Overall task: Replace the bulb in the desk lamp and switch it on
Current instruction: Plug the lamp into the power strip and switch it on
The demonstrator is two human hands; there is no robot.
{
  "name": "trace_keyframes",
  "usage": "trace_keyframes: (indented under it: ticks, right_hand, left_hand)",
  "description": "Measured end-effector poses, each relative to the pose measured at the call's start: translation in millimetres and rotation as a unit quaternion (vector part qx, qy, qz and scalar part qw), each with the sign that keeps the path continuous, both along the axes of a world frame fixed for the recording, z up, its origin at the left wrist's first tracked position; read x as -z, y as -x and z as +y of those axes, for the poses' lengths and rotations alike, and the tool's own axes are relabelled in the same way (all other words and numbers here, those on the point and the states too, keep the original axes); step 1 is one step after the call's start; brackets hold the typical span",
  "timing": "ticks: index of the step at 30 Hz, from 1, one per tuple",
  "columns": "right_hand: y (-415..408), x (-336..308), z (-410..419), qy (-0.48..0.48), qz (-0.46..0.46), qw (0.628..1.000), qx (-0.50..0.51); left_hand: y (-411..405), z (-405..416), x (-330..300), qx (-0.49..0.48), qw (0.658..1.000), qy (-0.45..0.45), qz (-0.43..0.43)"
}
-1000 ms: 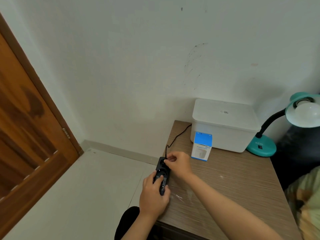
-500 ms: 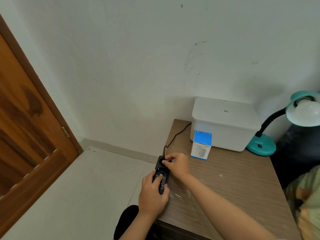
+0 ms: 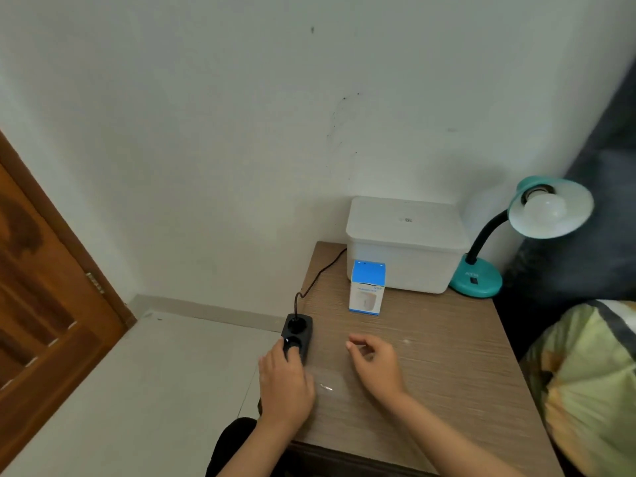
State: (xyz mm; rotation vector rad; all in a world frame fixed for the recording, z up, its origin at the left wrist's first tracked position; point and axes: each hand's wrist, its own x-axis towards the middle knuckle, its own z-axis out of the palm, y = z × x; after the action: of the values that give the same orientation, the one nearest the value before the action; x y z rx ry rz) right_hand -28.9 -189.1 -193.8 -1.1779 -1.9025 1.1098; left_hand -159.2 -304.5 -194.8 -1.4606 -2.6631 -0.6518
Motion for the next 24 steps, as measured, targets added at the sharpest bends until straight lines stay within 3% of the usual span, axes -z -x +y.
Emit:
trace_keyframes:
  ticks: [5,12,24]
  right_hand:
    - [-71.0,3.5,35.9,-0.035,-0.043,0.991,0.124]
    - [-143.7,-13.3,96.8,-0.044,-0.087,0.966,0.239]
    - [-160.5,-13.2,196.0,-0.063,-0.145,0.972,0.176]
  left_hand:
    - [-57.6,37.5,-1.1,0.120,0.992,-0.018,-0.025]
    - [-126.8,125.1,-1.5,0.276,0.956,0.070,-0.069]
    - [-140.2,202.3,21.6,0.304,0.942,0.143,-0.025]
